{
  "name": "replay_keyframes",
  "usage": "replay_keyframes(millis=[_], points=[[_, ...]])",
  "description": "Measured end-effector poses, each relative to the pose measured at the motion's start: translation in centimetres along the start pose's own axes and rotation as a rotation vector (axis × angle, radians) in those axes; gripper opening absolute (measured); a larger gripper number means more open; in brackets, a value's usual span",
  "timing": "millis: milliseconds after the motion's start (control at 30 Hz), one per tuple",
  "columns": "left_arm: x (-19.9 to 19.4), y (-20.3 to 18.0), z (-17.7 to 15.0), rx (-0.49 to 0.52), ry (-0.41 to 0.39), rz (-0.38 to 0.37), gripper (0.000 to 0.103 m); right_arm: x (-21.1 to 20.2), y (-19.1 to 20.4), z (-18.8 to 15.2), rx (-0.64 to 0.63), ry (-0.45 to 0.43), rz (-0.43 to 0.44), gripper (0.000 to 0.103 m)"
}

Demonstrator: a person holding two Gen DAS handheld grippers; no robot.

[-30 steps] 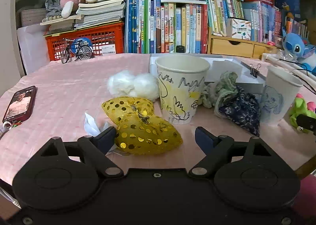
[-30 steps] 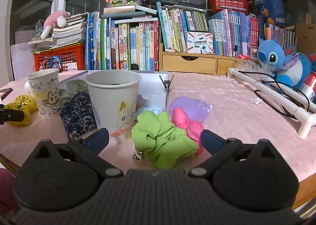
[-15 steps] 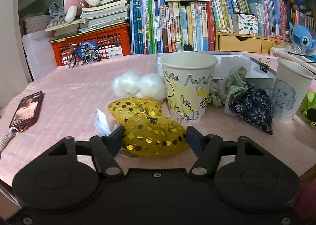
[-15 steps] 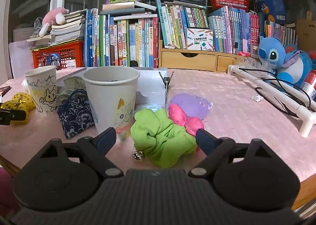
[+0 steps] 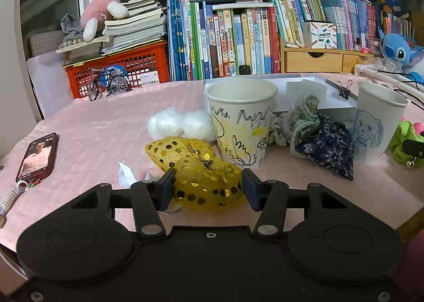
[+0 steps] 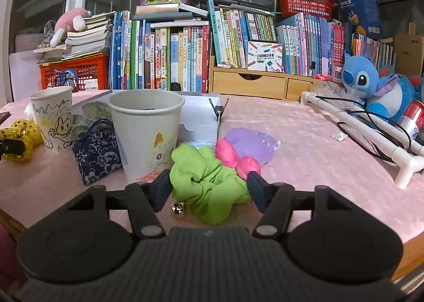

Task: Organize soft objects
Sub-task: 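Grasp the green scrunchie with the right tool while the left tool grasps the gold sequin bow, then carry the scrunchie and gold bow into the white tray and open both tools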

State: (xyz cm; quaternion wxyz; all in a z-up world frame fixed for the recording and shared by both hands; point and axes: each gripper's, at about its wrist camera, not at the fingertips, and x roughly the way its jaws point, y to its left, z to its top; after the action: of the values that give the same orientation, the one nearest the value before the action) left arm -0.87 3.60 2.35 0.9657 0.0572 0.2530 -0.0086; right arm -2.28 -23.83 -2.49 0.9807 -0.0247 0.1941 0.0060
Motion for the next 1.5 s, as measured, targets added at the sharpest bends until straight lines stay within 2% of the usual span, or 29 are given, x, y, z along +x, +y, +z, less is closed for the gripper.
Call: replay_keyframes(millis=[100, 233, 400, 500, 633, 667, 700, 833, 900, 933, 1233, 1500], points=[[-0.3, 0.0, 0.1, -0.002, -0.004, -0.002, 0.05, -0.2, 0.1, 0.0, -0.002, -0.008, -0.007, 0.057], [-0.6, 0.1, 0.2, -0.003, -0.012, -0.002, 0.05, -0.1, -0.1, 0.1, 0.002, -0.008, -0.007, 0.056], [-0.7, 0.3, 0.2, -0.006, -0.011, -0.001, 0.05, 0.4, -0.4, 0.0, 0.024, 0.009, -0.008, 0.075], [-0.8, 0.3, 0.1, -0.007, -0.015, -0.001, 0.05, 0.7, -0.3, 0.1, 0.01, 0.02, -0.01, 0.081], [-1.0, 0.3, 0.3, -0.011, -0.024, 0.001, 0.05, 1.3, 0.1, 0.1, -0.011, 0.038, -0.027, 0.084], [-1.1, 0.4, 0.4, -0.011, -0.027, 0.001, 0.05, 1.4, 0.3, 0.1, -0.018, 0.041, -0.036, 0.08], [-1.2, 0.4, 0.5, -0.012, -0.03, 0.001, 0.05, 1.4, 0.4, 0.2, -0.024, 0.04, -0.043, 0.069], [-1.7, 0.6, 0.9, -0.015, -0.05, 0.006, 0.049, 1.0, 0.5, 0.5, -0.032, 0.018, -0.05, 0.047], [-2.0, 0.8, 1.2, -0.018, -0.063, 0.012, 0.049, 0.5, 0.5, 0.8, -0.03, 0.001, -0.052, 0.029], [-2.2, 0.9, 1.4, -0.017, -0.072, 0.018, 0.049, 0.4, 0.5, 0.9, -0.03, -0.005, -0.051, 0.025], [-3.3, 2.4, 3.3, -0.014, -0.142, 0.067, 0.048, -0.6, -0.3, 2.8, -0.024, -0.053, -0.026, 0.023], [-2.7, 3.8, 5.4, -0.031, -0.173, 0.075, 0.048, -0.3, -1.8, 5.7, -0.009, -0.103, -0.037, 0.024]])
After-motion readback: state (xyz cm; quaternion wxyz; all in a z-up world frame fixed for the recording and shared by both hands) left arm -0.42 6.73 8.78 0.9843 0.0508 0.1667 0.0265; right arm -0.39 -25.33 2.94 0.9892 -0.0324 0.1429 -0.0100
